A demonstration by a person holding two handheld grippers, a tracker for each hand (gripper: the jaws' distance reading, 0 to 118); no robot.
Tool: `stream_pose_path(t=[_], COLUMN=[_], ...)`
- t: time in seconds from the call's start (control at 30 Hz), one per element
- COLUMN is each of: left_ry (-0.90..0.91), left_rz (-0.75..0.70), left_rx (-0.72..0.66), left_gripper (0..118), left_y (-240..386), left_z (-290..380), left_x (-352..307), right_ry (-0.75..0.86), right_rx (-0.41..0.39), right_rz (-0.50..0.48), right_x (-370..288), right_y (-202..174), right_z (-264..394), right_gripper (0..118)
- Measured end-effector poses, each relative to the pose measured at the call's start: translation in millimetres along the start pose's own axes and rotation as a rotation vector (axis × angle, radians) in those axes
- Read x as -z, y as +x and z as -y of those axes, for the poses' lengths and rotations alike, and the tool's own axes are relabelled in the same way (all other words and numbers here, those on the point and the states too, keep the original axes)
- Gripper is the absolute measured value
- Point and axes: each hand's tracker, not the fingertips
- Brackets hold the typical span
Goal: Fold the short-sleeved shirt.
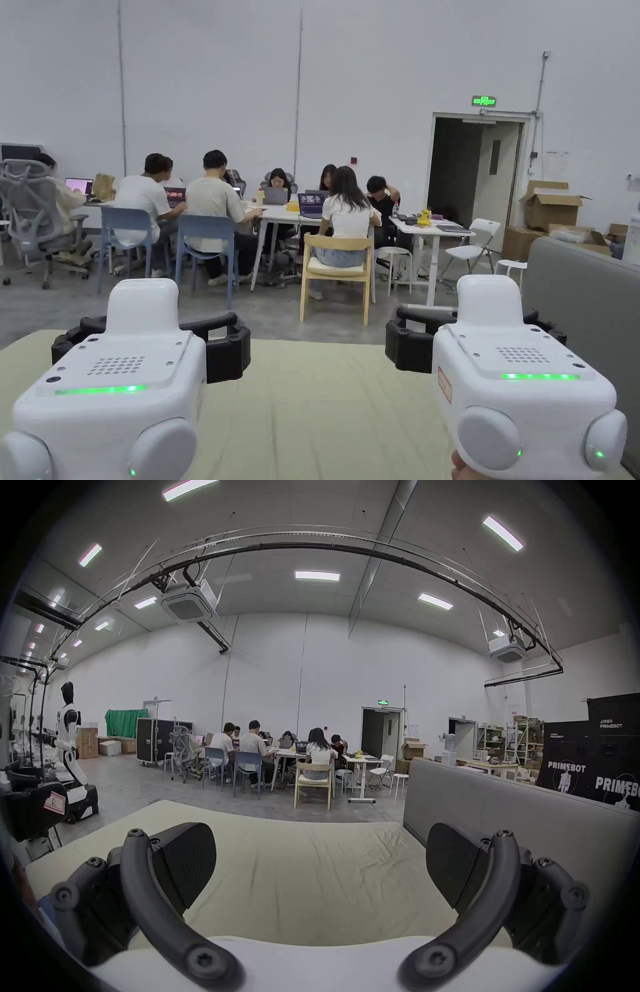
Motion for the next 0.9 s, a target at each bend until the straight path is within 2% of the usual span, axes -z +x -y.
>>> stream_pose_path(t=[0.9], left_ry=[-0.001], left_rz=[-0.001], left_rx=[-0.017], left_gripper=[118], left_y=[-5.4], left_z=[-5.4], left_x=[-0.7], right_ry=[0.001], right_rx=[0.022], right_rz=[-0.001], right_x=[0.3], right_y=[1.4], right_z=[-5.0], right_gripper=[118])
